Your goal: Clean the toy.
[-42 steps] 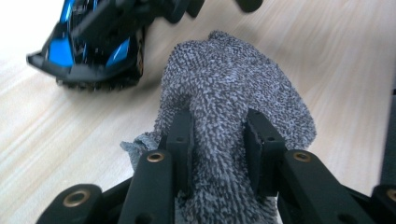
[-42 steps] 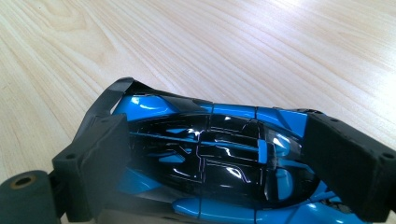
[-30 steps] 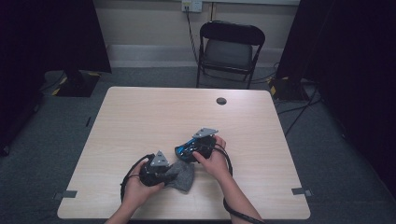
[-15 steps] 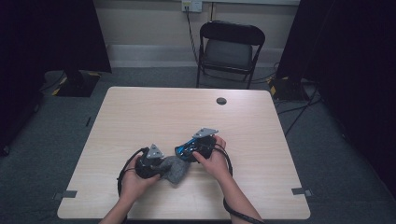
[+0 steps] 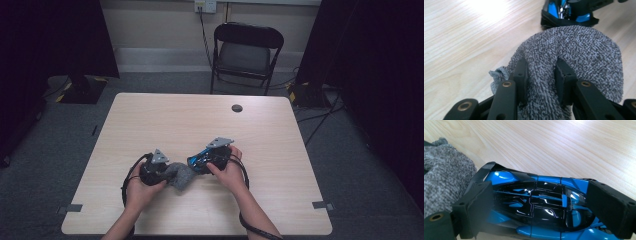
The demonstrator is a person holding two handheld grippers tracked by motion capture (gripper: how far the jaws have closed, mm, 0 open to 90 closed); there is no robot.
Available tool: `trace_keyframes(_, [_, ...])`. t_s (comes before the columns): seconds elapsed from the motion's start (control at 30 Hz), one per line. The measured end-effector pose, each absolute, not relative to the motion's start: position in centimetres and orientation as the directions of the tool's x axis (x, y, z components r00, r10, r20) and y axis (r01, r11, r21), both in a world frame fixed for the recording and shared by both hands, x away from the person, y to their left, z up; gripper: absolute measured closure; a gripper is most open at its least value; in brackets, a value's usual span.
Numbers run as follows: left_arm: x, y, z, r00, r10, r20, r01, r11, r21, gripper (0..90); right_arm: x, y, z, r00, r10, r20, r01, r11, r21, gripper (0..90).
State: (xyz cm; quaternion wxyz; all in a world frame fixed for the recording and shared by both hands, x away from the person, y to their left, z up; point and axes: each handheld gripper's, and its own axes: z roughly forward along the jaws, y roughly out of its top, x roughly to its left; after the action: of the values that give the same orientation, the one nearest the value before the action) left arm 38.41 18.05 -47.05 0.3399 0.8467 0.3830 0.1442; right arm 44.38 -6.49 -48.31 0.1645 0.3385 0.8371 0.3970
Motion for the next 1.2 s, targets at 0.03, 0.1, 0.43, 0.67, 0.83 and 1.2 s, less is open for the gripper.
trace_keyframes(0.03, [38.5,18.1,-47.1,0.661,0.750,-0.017,0.553,-0.471,0.687,66.6,44.4,-6.5,-48.3,-0.717,0.697,-0.007,0.436,0.456,0.775,7.8])
trace_keyframes(0.1, [38.6,18.4,-47.1,0.653,0.757,-0.009,0.552,-0.469,0.689,66.6,44.4,-6.5,-48.3,-0.717,0.697,-0.007,0.437,0.458,0.774,7.8])
trace_keyframes(0.43, [39.4,19.3,-47.0,0.603,0.798,0.004,0.569,-0.433,0.700,66.6,44.4,-6.4,-48.2,-0.715,0.699,-0.007,0.441,0.460,0.771,7.8])
trace_keyframes(0.67, [40.2,19.4,-47.1,0.556,0.831,-0.011,0.584,-0.381,0.717,66.6,44.4,-6.4,-48.2,-0.716,0.698,-0.007,0.440,0.460,0.771,7.8])
trace_keyframes(0.83, [40.5,19.0,-47.1,0.547,0.837,-0.014,0.584,-0.369,0.723,66.6,44.4,-6.4,-48.2,-0.717,0.697,-0.007,0.440,0.460,0.771,7.8])
trace_keyframes(1.2, [40.5,20.0,-46.7,0.498,0.867,-0.021,0.606,-0.331,0.724,66.5,44.4,-6.4,-48.2,-0.717,0.697,-0.007,0.440,0.461,0.771,7.8])
